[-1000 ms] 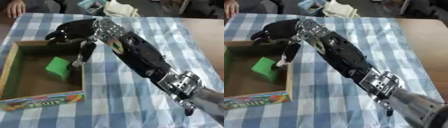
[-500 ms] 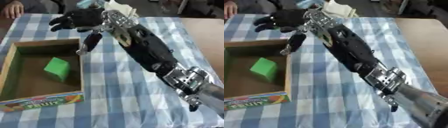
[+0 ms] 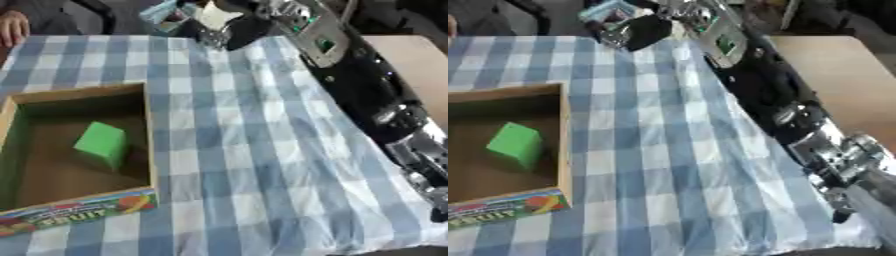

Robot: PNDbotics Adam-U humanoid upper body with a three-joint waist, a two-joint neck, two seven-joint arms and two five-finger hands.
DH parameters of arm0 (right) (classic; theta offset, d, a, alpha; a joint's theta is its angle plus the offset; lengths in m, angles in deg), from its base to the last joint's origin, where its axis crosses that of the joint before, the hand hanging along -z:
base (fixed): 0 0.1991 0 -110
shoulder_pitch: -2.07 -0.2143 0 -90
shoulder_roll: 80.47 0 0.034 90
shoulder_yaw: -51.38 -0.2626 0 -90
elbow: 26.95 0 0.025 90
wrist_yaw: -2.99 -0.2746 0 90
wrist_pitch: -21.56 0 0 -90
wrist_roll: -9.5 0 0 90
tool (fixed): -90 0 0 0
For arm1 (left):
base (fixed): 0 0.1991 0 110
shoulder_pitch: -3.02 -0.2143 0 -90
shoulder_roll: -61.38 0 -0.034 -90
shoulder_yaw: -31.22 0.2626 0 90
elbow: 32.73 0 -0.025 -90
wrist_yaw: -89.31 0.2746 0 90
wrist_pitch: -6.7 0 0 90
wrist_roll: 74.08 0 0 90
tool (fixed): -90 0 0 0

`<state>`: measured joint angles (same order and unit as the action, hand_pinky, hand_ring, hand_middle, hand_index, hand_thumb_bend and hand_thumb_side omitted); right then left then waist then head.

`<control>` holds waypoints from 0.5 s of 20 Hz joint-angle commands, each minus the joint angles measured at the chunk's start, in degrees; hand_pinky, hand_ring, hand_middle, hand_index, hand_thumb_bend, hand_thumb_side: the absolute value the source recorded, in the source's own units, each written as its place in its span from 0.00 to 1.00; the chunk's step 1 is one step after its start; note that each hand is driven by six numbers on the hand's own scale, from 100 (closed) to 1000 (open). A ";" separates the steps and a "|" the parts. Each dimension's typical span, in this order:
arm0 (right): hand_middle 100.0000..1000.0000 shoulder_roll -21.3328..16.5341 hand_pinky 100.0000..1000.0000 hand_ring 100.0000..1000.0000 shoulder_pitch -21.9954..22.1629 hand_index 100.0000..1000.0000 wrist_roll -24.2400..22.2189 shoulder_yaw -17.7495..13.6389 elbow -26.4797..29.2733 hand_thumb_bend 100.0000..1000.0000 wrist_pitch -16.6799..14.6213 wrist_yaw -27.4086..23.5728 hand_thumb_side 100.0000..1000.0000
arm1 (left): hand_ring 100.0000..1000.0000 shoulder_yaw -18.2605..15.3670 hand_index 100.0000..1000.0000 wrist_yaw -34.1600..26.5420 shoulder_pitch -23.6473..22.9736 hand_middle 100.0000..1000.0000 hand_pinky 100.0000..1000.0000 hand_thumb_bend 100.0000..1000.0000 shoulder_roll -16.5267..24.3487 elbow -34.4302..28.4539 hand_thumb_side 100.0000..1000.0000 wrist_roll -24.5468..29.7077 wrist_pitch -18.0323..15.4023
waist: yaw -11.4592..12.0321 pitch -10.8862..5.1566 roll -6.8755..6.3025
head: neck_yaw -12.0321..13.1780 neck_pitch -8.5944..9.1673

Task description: Pick up objects on the table and place them in the box.

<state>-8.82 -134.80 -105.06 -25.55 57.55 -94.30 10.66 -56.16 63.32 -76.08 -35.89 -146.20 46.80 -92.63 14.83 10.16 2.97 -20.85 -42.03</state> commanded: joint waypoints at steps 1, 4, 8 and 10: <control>0.85 -5.85 0.69 0.69 2.50 1.00 1.24 -2.34 6.91 0.00 3.62 -8.47 0.50 | 0.47 -1.05 0.67 2.11 -0.22 0.44 0.66 0.00 1.17 -1.06 0.58 -1.58 0.64 | -0.90 -0.83 -0.41 | 1.55 0.91; 0.83 -8.47 0.67 0.68 7.69 1.00 2.95 -4.22 11.59 0.00 6.74 -13.18 0.53 | 0.47 -1.32 0.67 4.30 -0.85 0.45 0.67 0.00 0.97 -0.51 0.59 -2.99 1.09 | -2.63 -0.49 -0.85 | 2.86 1.25; 0.82 -8.45 0.65 0.66 11.85 1.00 3.72 -5.85 14.34 0.00 8.31 -15.21 0.58 | 0.50 -1.42 0.67 7.31 -1.44 0.48 0.67 0.00 0.49 0.48 0.60 -4.00 1.07 | -4.27 0.20 -1.41 | 4.58 1.44; 0.82 -7.40 0.65 0.66 13.16 1.00 4.14 -6.26 15.48 0.00 8.76 -15.40 0.60 | 0.52 -1.54 0.71 8.74 -1.67 0.52 0.68 0.00 0.22 0.90 0.62 -4.54 0.87 | -4.74 0.55 -1.61 | 5.16 1.32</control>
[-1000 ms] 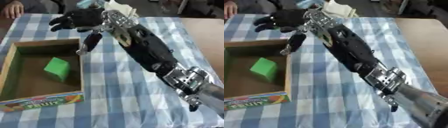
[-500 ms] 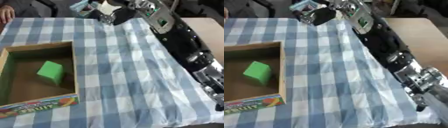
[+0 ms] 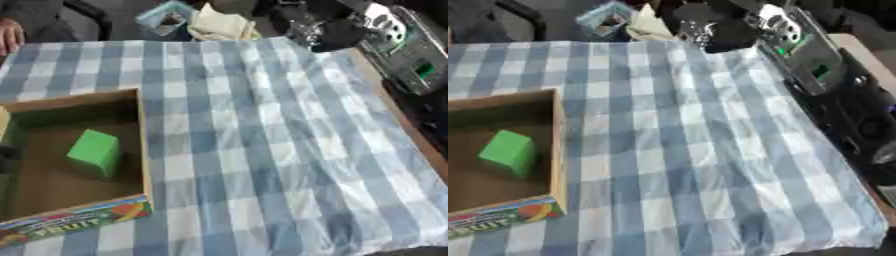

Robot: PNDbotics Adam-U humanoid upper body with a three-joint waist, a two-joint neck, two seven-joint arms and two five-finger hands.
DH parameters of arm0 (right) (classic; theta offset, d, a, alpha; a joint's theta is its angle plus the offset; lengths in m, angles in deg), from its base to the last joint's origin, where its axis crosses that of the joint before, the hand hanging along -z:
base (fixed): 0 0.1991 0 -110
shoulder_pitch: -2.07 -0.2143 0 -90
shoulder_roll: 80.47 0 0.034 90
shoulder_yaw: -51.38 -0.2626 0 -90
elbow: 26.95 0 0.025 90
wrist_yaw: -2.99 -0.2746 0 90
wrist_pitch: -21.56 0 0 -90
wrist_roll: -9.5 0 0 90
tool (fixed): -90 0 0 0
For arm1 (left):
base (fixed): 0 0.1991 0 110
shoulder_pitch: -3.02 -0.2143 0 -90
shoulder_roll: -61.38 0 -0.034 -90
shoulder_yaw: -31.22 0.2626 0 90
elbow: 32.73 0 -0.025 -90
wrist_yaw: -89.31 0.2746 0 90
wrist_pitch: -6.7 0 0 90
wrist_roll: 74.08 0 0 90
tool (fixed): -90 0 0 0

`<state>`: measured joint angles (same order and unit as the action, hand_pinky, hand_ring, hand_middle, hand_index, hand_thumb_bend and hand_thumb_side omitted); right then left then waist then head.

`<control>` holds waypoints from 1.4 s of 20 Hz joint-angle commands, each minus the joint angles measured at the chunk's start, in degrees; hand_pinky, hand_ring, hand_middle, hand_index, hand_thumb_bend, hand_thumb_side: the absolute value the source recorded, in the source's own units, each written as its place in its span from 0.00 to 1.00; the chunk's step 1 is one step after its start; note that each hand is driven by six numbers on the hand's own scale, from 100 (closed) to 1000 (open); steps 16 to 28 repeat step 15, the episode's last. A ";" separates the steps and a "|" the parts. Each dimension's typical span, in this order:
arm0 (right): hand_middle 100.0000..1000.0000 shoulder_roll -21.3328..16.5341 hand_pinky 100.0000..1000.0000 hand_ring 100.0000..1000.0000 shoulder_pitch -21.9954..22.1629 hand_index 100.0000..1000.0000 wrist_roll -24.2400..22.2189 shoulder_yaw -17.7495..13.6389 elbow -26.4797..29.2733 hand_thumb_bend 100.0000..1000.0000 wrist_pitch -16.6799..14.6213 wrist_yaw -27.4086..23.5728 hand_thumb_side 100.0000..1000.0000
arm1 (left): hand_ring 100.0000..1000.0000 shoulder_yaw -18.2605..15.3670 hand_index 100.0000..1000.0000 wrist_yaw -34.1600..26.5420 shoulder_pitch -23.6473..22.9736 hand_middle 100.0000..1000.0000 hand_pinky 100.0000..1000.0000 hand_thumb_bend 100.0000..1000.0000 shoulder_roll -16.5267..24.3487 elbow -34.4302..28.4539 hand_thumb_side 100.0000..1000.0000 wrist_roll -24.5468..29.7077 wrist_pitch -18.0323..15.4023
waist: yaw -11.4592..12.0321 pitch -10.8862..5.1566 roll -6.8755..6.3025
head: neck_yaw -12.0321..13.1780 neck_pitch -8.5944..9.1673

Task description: Pick up objects on the table and place them in the box.

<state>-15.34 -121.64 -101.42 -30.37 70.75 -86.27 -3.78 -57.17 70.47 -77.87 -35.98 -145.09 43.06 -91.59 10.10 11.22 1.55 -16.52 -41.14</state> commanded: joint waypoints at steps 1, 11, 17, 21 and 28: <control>0.82 -0.25 0.65 0.66 0.58 1.00 0.59 -1.56 2.84 0.00 0.92 -0.80 0.61 | 0.55 -0.61 0.73 2.25 0.07 0.55 0.70 0.00 0.18 0.04 0.63 -1.41 -0.13 | -0.20 -0.30 -0.31 | 1.29 0.31; 0.81 4.96 0.64 0.66 3.82 1.00 1.50 -2.19 6.35 0.00 3.71 2.53 0.61 | 0.68 -0.13 0.82 7.73 -0.40 0.72 0.77 0.00 -0.37 0.85 0.66 -3.54 0.08 | -0.94 0.46 -0.63 | 4.72 -0.58; 0.81 5.19 0.64 0.66 3.99 1.00 1.61 -2.22 6.63 0.00 4.04 2.75 0.61 | 0.68 -0.03 0.82 8.12 -0.40 0.72 0.77 0.00 -0.41 0.85 0.66 -3.96 0.08 | -0.90 0.49 -0.62 | 4.83 -0.54; 0.81 5.19 0.64 0.66 3.99 1.00 1.61 -2.22 6.63 0.00 4.04 2.75 0.61 | 0.68 -0.03 0.82 8.12 -0.40 0.72 0.77 0.00 -0.41 0.85 0.66 -3.96 0.08 | -0.90 0.49 -0.62 | 4.83 -0.54; 0.81 5.19 0.64 0.66 3.99 1.00 1.61 -2.22 6.63 0.00 4.04 2.75 0.61 | 0.68 -0.03 0.82 8.12 -0.40 0.72 0.77 0.00 -0.41 0.85 0.66 -3.96 0.08 | -0.90 0.49 -0.62 | 4.83 -0.54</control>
